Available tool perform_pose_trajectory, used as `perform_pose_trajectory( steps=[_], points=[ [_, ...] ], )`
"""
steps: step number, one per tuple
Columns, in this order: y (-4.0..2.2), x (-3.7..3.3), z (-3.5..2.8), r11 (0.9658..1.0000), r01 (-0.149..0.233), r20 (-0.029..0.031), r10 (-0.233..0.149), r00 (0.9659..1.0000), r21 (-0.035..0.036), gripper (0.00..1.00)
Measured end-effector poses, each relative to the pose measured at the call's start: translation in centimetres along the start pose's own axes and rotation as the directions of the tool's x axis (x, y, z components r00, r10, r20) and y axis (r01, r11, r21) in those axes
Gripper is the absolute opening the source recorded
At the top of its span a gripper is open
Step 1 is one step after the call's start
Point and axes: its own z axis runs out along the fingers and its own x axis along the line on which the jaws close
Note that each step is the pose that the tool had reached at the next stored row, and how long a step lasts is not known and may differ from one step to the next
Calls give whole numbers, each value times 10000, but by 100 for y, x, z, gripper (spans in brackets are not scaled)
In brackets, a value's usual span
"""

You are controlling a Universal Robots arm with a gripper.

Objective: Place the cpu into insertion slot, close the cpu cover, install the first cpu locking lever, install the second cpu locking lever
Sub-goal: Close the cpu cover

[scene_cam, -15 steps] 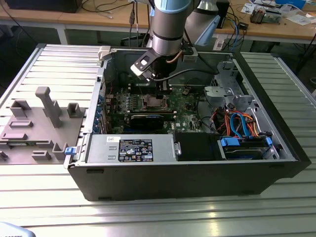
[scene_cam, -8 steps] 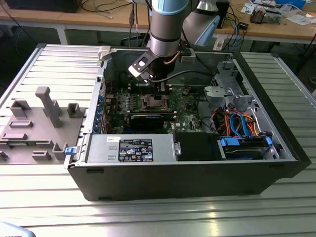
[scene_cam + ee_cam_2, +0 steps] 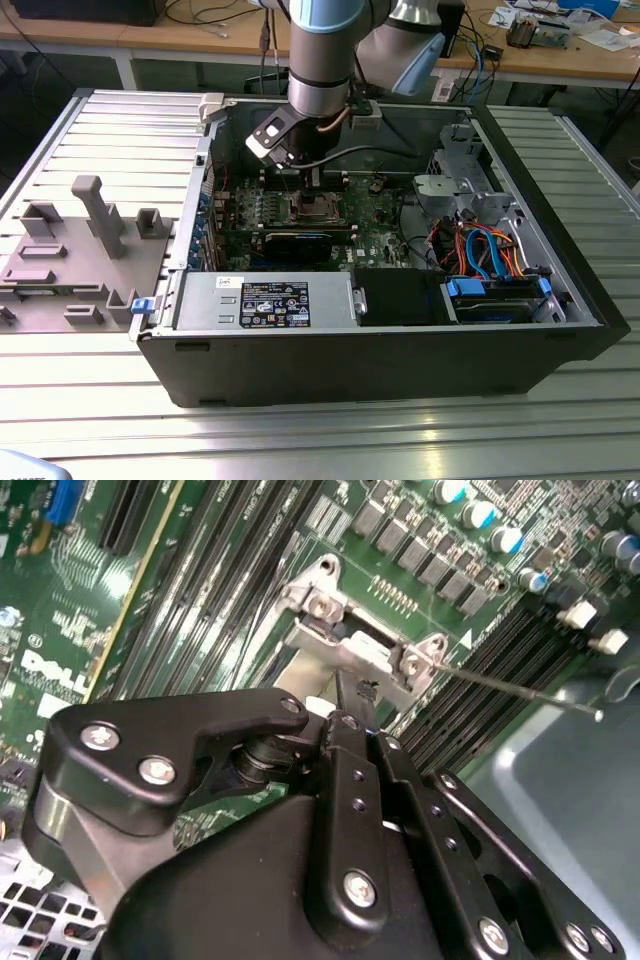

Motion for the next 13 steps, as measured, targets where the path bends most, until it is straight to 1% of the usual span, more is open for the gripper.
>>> perform_pose_trajectory(
  steps=[2,3,6,10,13],
  points=[
    [-21,1,19,10000,1,0,-1,10000,0,11],
    [-43,2,34,10000,1,1,-1,10000,1,11],
    [-66,3,56,10000,1,1,-1,10000,1,11],
    [-74,3,86,10000,2,0,-2,10000,0,11],
    [-75,2,90,10000,1,3,-1,10000,2,11]
  ],
)
